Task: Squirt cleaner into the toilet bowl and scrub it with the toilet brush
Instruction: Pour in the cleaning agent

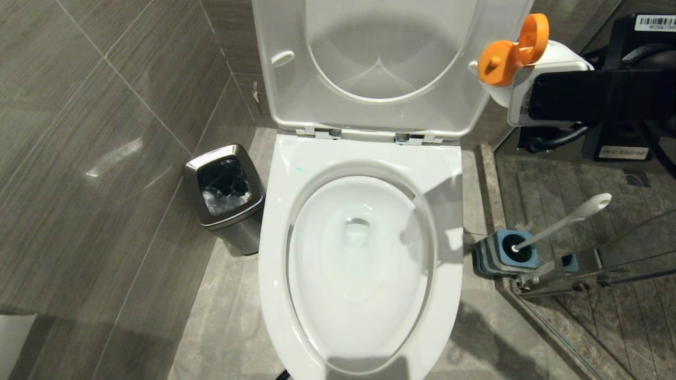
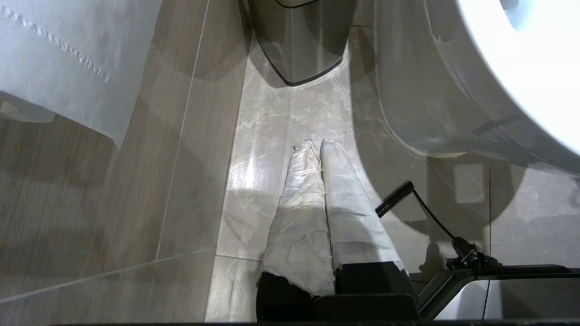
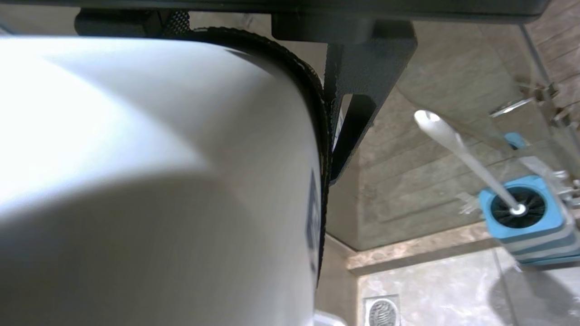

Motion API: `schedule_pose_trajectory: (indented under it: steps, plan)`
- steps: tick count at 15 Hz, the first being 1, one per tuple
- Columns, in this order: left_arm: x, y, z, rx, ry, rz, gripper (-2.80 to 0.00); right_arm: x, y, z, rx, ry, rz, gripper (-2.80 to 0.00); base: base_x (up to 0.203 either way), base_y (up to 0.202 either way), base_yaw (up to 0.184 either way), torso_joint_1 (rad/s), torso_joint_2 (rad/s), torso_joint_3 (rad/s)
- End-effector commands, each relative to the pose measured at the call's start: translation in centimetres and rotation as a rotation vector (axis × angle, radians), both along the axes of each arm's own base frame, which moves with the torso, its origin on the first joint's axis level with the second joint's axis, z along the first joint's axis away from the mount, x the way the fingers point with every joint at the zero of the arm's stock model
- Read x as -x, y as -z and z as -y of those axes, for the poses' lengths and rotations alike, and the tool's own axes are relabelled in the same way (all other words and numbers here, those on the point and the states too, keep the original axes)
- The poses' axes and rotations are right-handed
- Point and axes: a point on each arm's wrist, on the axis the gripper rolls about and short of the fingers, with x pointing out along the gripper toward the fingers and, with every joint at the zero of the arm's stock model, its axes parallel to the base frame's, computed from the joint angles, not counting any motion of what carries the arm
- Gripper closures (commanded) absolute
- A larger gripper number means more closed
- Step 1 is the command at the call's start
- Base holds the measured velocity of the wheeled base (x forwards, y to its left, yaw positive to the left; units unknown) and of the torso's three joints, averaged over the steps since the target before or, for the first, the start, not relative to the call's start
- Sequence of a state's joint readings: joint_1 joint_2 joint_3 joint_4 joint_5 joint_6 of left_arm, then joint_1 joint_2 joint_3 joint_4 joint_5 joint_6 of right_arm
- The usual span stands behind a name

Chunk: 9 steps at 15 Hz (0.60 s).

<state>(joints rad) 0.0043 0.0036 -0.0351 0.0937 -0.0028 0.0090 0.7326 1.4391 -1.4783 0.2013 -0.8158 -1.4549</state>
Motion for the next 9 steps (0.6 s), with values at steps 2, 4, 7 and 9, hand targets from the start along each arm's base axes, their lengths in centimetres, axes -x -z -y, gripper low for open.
schedule_pose_trajectory:
  steps: [2, 4, 7, 9]
  plan:
    - [0.0, 0.0, 0.0, 0.0, 0.0, -0.001, 0.0, -0.5, 0.2, -0.5, 0.039, 0.003, -0.008, 0.0, 0.0, 0.0, 0.0, 0.0, 0.0, 0.0]
    - [0.0, 0.0, 0.0, 0.0, 0.0, -0.001, 0.0, -1.0, 0.2, -0.9, 0.045, 0.009, -0.009, 0.0, 0.0, 0.0, 0.0, 0.0, 0.0, 0.0]
    - [0.0, 0.0, 0.0, 0.0, 0.0, 0.001, 0.0, -1.6, 0.5, -1.4, 0.071, 0.036, -0.016, 0.0, 0.0, 0.0, 0.0, 0.0, 0.0, 0.0]
    - [0.0, 0.0, 0.0, 0.0, 0.0, -0.001, 0.0, -1.9, 0.7, -1.7, 0.081, 0.049, -0.022, 0.0, 0.0, 0.0, 0.0, 0.0, 0.0, 0.0]
